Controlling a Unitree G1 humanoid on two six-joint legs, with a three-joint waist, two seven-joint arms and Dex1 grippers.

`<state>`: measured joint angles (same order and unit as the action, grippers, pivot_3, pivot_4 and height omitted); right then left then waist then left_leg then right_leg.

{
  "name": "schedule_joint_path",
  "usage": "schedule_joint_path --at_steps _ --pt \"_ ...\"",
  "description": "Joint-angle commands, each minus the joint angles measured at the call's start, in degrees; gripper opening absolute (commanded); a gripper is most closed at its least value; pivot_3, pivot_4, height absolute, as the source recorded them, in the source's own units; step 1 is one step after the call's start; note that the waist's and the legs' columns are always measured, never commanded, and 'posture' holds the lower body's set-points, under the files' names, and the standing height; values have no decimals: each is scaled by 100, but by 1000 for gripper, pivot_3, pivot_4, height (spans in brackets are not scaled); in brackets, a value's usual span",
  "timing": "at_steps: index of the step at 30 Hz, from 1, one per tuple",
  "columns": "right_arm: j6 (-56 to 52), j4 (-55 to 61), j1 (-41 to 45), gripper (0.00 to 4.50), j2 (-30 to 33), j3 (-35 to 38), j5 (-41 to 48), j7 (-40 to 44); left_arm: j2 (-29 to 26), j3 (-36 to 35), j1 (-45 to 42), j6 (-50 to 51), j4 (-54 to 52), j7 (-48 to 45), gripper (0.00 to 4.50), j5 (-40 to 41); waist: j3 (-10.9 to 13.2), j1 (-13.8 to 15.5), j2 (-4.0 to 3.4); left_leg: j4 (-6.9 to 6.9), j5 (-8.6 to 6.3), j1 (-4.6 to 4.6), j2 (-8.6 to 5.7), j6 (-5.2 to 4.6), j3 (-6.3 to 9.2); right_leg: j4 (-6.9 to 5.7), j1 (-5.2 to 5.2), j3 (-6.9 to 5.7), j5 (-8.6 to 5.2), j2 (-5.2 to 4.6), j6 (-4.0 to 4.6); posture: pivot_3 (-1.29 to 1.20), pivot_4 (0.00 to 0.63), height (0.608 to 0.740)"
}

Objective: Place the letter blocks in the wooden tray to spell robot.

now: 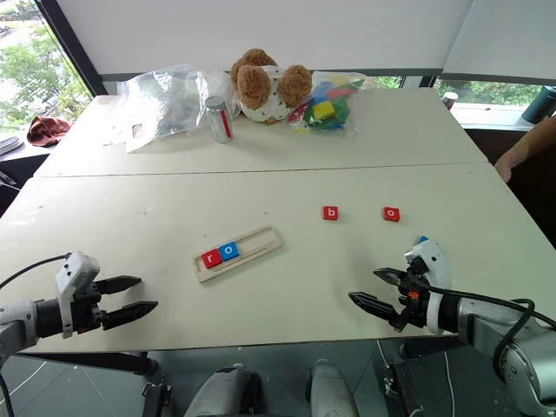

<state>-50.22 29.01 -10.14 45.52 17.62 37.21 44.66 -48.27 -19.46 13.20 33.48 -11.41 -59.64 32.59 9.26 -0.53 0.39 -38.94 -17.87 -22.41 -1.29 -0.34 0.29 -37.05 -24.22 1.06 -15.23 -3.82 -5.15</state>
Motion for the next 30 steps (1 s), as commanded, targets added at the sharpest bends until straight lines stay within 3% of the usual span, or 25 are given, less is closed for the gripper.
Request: schedule_joint_path --at_steps 1,10,20,26,30 --pt "138 0 88 4451 33 -31 -26 3 -16 -46 52 36 -189 30 4500 41 0 -4 0 0 0 0 0 0 0 0 0 0 0 0 0 0 150 740" --pt "212 -231 319 4451 39 -350 -192 -35 16 -307 57 354 -428 315 4500 295 0 -5 0 1 0 0 0 0 0 0 -2 0 0 0 1 0 150 740" --pt "207 -540 669 4451 30 -461 -304 -91 -11 -286 44 67 -427 493 4500 2 0 -7 1 1 0 -1 0 0 0 0 -3 0 0 0 1 0 150 740" --pt "210 -718 1044 4451 161 -603 -432 -11 -263 -169 -670 -379 -79 229 4500 -212 0 7 2 0 0 -2 -1 1 0 -1 -4 -3 0 0 1 0 150 740" --pt "-193 -365 1562 4451 236 -684 -27 138 -463 406 -1492 -541 -3 -235 4500 -290 1 -5 -1 1 0 -6 -1 1 -1 3 -8 -2 1 0 -1 0 150 740"
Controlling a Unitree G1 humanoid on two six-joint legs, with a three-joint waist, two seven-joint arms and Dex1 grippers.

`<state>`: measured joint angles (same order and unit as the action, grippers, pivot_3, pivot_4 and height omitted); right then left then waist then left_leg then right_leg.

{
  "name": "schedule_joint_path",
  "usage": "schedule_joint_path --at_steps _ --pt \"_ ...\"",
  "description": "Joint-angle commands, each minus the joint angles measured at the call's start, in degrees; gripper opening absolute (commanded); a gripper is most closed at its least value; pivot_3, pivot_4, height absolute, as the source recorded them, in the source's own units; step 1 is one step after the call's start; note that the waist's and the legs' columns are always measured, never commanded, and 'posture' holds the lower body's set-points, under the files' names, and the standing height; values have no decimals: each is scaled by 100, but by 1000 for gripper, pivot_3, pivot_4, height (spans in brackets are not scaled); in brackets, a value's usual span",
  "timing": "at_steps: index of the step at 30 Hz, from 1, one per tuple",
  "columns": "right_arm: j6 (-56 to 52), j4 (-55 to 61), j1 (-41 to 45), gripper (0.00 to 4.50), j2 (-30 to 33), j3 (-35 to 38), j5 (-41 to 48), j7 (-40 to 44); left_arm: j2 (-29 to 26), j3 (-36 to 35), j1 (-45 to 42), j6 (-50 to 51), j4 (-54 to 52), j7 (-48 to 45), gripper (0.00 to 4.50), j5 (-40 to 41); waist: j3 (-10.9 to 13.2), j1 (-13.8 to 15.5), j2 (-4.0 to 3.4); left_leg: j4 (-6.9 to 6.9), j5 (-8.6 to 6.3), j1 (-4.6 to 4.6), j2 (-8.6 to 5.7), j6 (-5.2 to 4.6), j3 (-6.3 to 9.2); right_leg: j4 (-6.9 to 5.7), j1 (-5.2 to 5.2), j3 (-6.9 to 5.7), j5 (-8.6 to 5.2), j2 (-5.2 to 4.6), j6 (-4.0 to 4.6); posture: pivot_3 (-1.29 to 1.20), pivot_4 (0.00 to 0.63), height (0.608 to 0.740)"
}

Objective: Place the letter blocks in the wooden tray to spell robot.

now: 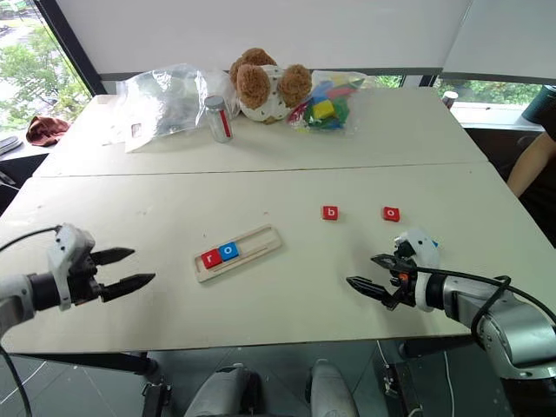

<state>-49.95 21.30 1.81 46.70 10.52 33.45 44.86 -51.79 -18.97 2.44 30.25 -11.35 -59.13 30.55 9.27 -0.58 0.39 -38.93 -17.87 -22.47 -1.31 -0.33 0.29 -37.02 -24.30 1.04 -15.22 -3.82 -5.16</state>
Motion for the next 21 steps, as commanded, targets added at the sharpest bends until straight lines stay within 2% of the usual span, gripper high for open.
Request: schedule_joint_path --at_steps 1,6,13,21 --pt "-331 506 520 4451 99 -53 452 130 -117 547 -622 -314 73 -382 4500 -180 1 -3 -1 -1 0 0 -1 0 0 -1 1 1 0 0 0 0 150 740" --pt "-574 834 1106 4451 -220 -809 421 -135 300 1499 -1482 -870 697 -654 4500 -638 0 -9 0 6 0 2 0 0 1 -2 -2 -2 1 1 -2 0 150 740" --pt "-650 1212 1147 4451 -520 -1337 364 -484 707 1901 -1540 -1364 1098 -707 4500 -945 1 -5 1 -1 1 -25 -1 0 -2 -2 -27 -2 2 3 -4 0 150 740" --pt "-560 1161 1126 4451 -552 -1432 278 -538 980 2235 -1599 -1847 1511 -782 4500 -1303 0 0 2 -17 1 -23 -2 -2 -1 -4 -17 -3 2 3 -4 0 150 740"
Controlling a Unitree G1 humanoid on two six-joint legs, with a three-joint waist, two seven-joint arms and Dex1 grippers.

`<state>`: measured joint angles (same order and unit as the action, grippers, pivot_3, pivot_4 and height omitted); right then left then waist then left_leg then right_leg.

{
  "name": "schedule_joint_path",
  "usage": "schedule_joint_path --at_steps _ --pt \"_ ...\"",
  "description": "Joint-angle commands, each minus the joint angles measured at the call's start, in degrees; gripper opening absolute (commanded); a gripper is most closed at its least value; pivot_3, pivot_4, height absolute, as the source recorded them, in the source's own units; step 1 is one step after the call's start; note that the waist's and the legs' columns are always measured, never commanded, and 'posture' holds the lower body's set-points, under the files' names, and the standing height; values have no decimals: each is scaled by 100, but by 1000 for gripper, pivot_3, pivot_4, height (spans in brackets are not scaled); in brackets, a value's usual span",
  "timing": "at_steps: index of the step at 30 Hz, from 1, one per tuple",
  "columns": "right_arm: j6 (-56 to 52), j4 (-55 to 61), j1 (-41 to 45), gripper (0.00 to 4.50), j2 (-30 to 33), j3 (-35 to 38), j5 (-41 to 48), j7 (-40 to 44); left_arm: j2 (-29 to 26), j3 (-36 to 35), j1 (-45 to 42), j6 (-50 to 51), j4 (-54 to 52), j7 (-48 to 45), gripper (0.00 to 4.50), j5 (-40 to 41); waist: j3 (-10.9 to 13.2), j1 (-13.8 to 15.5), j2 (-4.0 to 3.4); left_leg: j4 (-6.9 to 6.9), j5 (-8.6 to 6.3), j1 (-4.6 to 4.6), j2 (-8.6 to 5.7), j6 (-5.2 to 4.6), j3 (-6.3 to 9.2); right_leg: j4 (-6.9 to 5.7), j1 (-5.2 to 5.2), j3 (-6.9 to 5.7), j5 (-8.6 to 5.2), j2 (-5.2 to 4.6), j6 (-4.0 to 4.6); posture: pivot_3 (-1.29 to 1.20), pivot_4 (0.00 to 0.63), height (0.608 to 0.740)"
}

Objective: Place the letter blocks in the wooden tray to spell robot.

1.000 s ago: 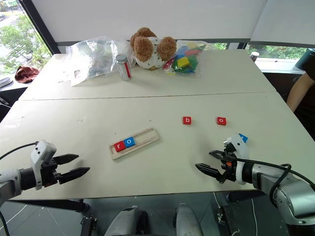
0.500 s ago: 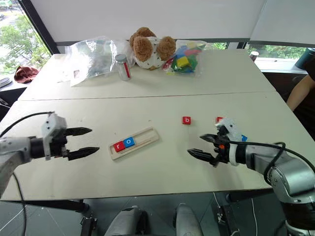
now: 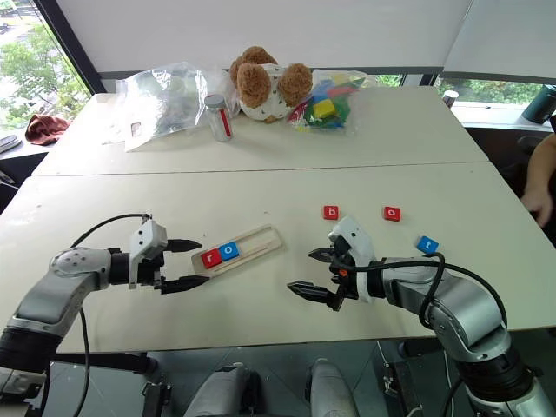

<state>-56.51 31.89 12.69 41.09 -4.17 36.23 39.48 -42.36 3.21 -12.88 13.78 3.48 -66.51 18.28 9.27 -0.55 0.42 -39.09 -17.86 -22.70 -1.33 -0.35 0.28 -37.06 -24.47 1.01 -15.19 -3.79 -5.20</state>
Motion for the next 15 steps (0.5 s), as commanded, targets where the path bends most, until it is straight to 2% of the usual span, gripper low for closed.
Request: schedule_joint_path --at_steps 1,10,13,14,15 --pt "101 102 29 4451 22 51 -8 6 69 43 -57 -242 82 -37 4500 -109 0 -5 0 1 0 0 0 0 1 0 -1 -2 0 0 0 0 150 740" --pt "-66 308 -16 4451 99 241 178 1 298 206 -4 -568 543 36 4500 -429 -3 9 -1 0 0 19 0 0 1 -1 18 -2 0 0 0 0 150 740" --pt "-98 323 -2 4500 117 258 204 -8 370 208 -26 -612 651 35 3644 -441 -5 15 -1 0 0 24 0 -1 2 -3 24 -2 0 0 0 0 150 740" --pt "-110 324 4 4500 123 275 215 -16 383 207 -39 -621 672 35 3189 -441 -7 14 -2 0 0 24 0 -1 2 -3 24 -2 0 0 0 0 150 740" --pt "-124 327 6 4500 129 297 220 -28 393 204 -50 -627 686 26 3093 -435 -7 15 -2 0 0 24 0 -1 2 -3 24 -2 0 0 0 0 150 740"
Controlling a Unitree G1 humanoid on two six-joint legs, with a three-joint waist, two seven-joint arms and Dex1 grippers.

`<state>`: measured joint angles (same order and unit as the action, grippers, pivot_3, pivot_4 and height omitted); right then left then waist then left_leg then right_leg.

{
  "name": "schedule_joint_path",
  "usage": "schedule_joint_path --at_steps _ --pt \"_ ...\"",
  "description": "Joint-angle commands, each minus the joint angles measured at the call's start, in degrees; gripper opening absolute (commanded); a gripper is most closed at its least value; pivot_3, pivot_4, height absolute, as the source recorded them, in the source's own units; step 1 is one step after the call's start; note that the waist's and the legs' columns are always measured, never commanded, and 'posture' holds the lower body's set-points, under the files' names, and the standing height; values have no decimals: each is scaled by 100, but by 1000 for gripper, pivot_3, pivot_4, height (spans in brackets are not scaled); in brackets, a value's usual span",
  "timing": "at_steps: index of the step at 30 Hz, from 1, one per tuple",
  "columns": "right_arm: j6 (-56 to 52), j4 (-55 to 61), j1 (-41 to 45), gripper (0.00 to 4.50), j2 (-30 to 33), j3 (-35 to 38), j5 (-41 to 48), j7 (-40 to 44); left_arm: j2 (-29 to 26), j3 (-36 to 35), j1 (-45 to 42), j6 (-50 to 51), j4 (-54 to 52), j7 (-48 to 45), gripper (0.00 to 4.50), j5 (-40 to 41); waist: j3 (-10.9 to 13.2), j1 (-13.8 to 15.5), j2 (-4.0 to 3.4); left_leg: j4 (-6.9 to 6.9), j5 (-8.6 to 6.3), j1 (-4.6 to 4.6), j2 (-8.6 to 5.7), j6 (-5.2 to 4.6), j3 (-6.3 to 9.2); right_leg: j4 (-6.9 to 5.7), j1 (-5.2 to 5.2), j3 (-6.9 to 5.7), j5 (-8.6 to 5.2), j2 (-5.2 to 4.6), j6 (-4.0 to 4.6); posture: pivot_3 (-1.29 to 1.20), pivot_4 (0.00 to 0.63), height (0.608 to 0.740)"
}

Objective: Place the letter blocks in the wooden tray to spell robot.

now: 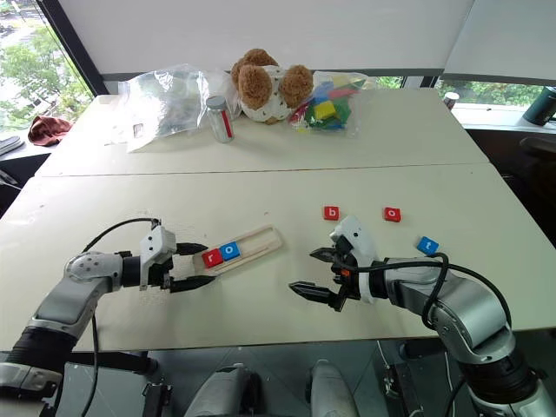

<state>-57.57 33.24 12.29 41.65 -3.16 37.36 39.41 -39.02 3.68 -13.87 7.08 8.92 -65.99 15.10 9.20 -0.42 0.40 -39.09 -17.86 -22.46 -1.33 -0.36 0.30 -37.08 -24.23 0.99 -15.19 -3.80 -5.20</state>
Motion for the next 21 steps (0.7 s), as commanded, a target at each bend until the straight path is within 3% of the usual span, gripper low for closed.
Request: schedule_joint_path --at_steps 1,5,10,16,21 --pt "-29 197 42 4500 85 217 108 -29 64 157 36 28 153 -33 3095 -118 0 8 0 0 0 0 0 0 0 0 0 0 0 0 0 0 150 740" --pt "-46 172 -33 4500 157 393 84 -55 70 230 -184 -76 180 -177 3095 -160 0 42 0 0 0 0 0 0 0 0 0 0 0 0 0 0 150 740" --pt "63 -153 -360 4500 414 1122 -2 -69 260 640 -1069 -260 361 -731 3095 -259 0 162 3 -4 0 -7 -4 0 3 3 -1 -2 0 -1 0 0 150 740" --pt "452 -654 -497 4500 314 1783 -521 -705 848 1161 -2195 -864 1777 -1276 3095 -636 1 89 5 -6 -1 -12 -9 -5 -4 -1 -9 1 1 8 -1 0 150 740" --pt "498 -399 -686 4500 80 1847 -634 -1061 1357 1307 -2846 -1575 3107 -1427 3095 -943 2 72 7 -4 -1 -8 -2 -7 -6 -8 -10 -3 0 29 -3 0 150 740"
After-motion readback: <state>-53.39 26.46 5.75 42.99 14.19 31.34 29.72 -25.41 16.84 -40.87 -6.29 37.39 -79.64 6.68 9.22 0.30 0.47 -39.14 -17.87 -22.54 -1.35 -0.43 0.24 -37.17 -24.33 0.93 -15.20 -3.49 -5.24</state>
